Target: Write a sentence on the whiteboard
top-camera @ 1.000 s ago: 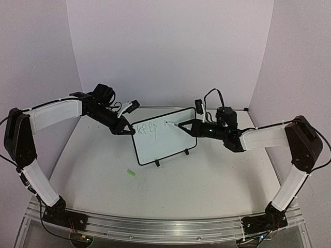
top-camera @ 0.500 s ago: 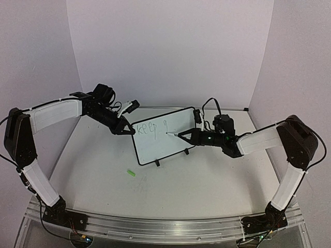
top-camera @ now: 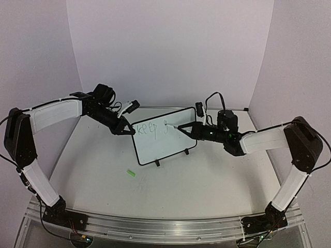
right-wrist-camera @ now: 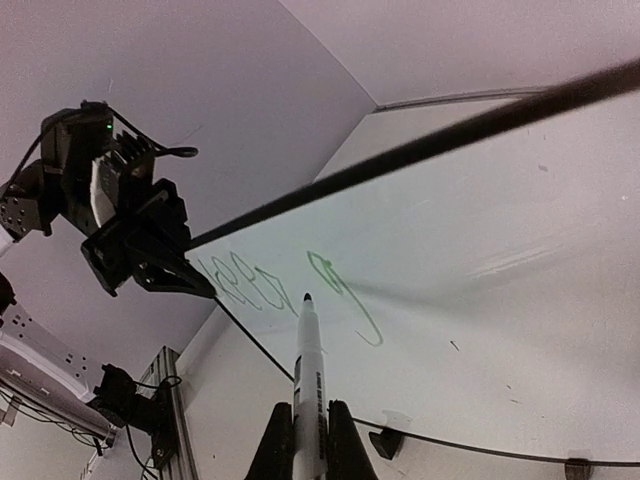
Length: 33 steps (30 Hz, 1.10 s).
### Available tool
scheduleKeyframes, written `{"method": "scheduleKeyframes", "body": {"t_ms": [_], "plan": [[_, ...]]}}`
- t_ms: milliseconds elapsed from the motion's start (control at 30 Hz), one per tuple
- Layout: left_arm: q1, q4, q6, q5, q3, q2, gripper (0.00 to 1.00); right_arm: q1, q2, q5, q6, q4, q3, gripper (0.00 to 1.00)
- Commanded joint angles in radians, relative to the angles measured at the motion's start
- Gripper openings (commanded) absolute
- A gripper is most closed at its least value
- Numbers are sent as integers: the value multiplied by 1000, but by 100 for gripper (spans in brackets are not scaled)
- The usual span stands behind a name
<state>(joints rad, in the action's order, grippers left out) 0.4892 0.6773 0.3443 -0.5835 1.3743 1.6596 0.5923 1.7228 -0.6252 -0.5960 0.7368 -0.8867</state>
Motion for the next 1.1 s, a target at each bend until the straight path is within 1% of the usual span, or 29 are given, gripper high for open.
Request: {"method": "scheduleKeyframes", "body": {"t_ms": [0,300,1067], "plan": [[-1,30,41,77,14,28,0,-8,-83,48,-4,70,13,0],[-1,31,41,77,14,34,0,-21,-27,51,-5,70,1,0],[-1,32,41,74,16,38,0,-27,21,61,-1,69,-19,0]]}}
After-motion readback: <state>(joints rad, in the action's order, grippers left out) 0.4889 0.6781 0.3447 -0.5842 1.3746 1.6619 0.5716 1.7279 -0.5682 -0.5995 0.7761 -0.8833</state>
